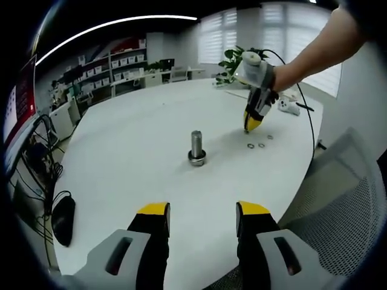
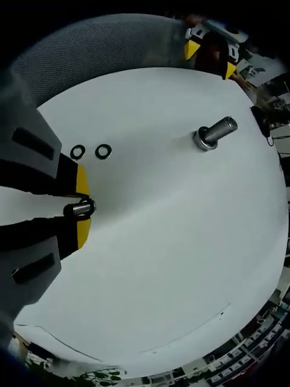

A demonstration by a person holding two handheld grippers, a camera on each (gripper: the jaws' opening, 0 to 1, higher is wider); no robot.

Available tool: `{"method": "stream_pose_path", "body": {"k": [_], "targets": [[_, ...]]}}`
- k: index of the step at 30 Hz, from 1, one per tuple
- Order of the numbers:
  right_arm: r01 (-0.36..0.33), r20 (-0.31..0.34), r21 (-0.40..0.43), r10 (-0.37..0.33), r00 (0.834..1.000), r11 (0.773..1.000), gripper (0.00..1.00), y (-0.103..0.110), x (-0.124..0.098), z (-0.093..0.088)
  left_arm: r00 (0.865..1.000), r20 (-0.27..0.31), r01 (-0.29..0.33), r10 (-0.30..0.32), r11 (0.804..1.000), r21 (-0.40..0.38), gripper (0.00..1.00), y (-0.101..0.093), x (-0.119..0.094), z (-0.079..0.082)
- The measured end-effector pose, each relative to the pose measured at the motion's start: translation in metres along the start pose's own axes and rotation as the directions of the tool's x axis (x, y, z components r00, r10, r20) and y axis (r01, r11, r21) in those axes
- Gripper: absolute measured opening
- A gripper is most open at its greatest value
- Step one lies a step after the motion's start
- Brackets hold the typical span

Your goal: Place the washer onto the threaded stud by aligning its center hole with the stud, sliding it down to the base, and recovering from edge contact or off-axis alignment until the washer reaches the visible bottom stop.

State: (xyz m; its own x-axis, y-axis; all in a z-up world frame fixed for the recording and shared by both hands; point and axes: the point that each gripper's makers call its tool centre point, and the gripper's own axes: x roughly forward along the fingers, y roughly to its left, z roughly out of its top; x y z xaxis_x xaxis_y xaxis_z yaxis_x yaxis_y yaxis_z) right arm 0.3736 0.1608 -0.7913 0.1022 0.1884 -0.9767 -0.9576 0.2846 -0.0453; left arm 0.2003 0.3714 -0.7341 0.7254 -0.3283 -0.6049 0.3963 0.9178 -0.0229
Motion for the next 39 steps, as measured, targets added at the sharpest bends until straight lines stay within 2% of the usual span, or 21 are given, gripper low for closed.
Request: {"method": "stream_pose_path", "body": {"k": [13, 17, 22, 32, 39], "targets": [[-0.008, 0.005, 0.015, 0.007, 1.0, 1.0, 0.15, 0.0, 0.003, -0.001, 1.0, -0.005, -0.001, 0.001, 1.0, 0.003, 0.42, 0.0, 0.0, -0.001], [0.004, 0.018, 0.028, -0.004, 1.0, 1.0, 0.2, -0.003, 0.001, 0.0, 1.0, -0.001, -0.005, 0.005, 1.0, 0.008, 0.42, 0.0, 0.0, 0.0], [0.01, 0.023, 0.043, -0.011, 1.0, 0.999, 0.21, -0.004, -0.003, -0.002, 1.0, 0.003, -0.005, 0.005, 1.0, 0.006, 0.42, 0.001, -0.001, 0.0], [0.026, 0.015, 0.072, -0.027, 1.0, 0.997, 0.23, -0.004, -0.011, -0.019, 1.0, 0.008, -0.005, 0.005, 1.0, 0.006, 0.42, 0.001, -0.001, 0.001], [0.026, -0.003, 0.108, -0.025, 1.0, 0.994, 0.23, 0.002, -0.014, -0.039, 1.0, 0.012, -0.003, 0.003, 1.0, 0.004, 0.42, 0.0, -0.001, 0.002]]}}
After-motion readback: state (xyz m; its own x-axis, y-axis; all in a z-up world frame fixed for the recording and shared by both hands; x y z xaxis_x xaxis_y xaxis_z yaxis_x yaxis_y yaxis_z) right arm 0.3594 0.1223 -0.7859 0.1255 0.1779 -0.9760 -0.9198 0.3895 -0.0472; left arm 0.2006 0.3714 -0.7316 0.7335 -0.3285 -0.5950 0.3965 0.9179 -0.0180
